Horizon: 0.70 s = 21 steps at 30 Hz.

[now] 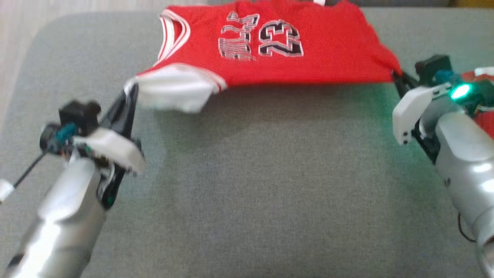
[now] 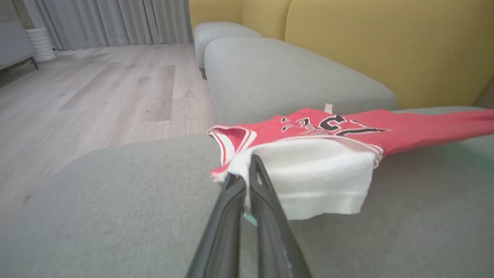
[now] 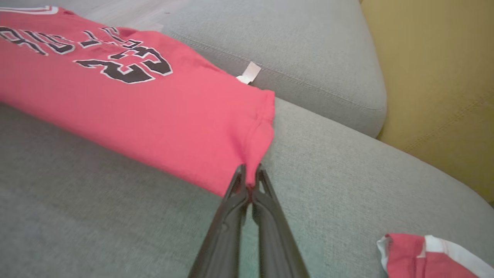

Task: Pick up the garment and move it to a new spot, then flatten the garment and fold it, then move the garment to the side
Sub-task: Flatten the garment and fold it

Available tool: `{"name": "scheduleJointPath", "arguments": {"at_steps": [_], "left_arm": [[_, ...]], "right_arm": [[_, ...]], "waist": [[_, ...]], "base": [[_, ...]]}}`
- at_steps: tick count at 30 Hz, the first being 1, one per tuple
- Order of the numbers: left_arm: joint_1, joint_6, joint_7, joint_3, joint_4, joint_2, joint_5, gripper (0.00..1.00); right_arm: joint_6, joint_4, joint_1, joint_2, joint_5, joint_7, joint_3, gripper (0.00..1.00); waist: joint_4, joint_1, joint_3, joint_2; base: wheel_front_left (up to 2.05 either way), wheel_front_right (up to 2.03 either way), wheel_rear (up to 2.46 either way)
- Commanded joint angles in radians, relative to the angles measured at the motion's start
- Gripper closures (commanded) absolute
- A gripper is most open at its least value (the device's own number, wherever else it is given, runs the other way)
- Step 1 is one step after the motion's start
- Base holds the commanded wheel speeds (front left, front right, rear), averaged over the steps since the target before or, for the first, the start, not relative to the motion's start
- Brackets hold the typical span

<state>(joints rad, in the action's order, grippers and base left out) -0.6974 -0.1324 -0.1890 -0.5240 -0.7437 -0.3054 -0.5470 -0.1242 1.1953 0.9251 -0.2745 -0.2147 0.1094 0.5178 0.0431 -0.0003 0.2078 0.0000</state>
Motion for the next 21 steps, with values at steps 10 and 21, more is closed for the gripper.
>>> {"name": "scheduleJointPath", "arguments": {"at_steps": [10, 21], "left_arm": [[0.212, 0.002, 0.266, -0.073, 0.243, -0.205, -0.114, 1.00], [0.476, 0.063, 0.488, -0.074, 0.611, -0.400, -0.222, 1.00]], "right_arm": [[-0.007, -0.277, -0.141, -0.160, -0.327, -0.208, 0.340, 1.00], [-0.007, -0.570, -0.266, -0.356, -0.630, -0.392, 0.564, 1.00]], "waist": [[-0.012, 0.0003, -0.142, 0.0000], [-0.041, 0.0003, -0.220, 0.0000]], "base": [[0.00, 0.00, 0.00], [0.00, 0.00, 0.00]]}}
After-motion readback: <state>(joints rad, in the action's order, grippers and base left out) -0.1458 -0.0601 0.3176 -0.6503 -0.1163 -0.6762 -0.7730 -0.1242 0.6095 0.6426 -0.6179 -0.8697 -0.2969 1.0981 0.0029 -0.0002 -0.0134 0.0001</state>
